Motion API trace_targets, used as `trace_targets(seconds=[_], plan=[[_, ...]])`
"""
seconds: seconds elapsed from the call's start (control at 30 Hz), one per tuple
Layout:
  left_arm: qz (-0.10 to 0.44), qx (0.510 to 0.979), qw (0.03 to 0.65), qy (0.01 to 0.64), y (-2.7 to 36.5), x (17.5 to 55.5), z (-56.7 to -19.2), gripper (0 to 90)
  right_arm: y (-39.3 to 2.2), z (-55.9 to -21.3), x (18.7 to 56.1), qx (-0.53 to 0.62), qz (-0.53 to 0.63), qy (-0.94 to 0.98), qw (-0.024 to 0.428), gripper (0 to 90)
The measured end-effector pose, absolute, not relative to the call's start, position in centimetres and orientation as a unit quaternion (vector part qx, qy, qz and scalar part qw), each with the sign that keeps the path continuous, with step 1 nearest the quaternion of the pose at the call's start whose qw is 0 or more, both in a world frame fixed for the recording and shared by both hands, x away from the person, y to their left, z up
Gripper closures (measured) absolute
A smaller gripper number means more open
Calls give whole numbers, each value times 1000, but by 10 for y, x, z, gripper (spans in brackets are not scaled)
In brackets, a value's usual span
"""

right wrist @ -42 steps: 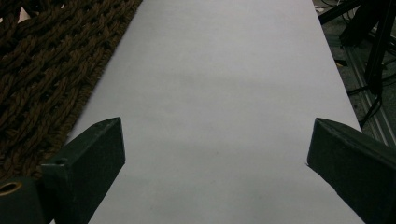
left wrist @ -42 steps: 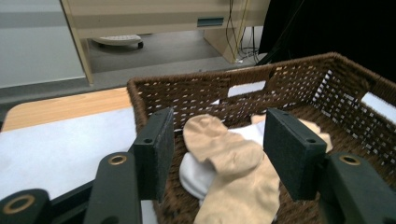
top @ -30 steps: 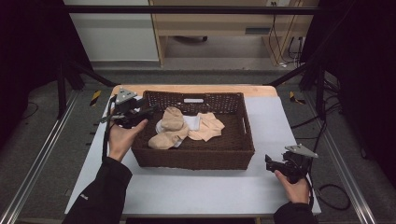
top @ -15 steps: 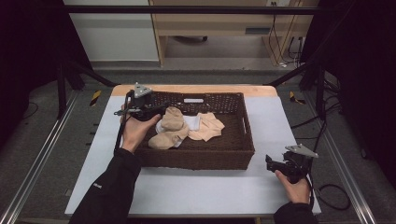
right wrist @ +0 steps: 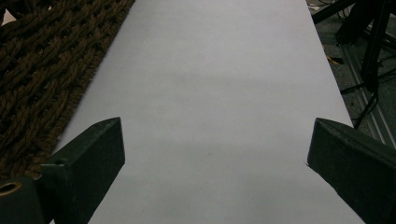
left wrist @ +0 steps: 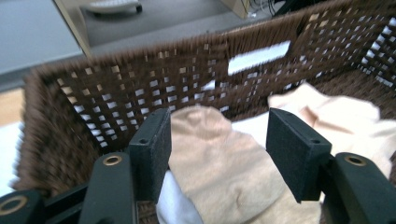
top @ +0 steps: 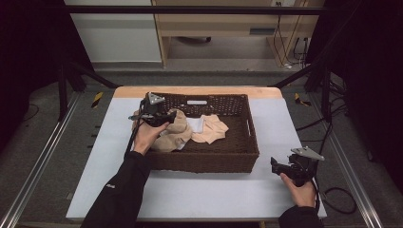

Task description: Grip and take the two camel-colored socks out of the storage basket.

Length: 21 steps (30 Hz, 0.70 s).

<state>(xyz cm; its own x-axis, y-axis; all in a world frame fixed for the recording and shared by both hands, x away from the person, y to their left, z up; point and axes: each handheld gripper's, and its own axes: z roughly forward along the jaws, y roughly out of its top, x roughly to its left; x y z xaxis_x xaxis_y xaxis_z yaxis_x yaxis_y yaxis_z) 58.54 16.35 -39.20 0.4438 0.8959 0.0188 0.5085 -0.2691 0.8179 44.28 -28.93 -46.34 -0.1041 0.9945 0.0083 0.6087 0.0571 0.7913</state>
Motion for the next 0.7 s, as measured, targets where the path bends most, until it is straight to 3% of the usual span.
trace_targets(seconds=[0.7], plan=[[219, 800, 333, 449, 157, 587, -423, 283, -288, -465, 444, 602, 322, 669, 292, 44]])
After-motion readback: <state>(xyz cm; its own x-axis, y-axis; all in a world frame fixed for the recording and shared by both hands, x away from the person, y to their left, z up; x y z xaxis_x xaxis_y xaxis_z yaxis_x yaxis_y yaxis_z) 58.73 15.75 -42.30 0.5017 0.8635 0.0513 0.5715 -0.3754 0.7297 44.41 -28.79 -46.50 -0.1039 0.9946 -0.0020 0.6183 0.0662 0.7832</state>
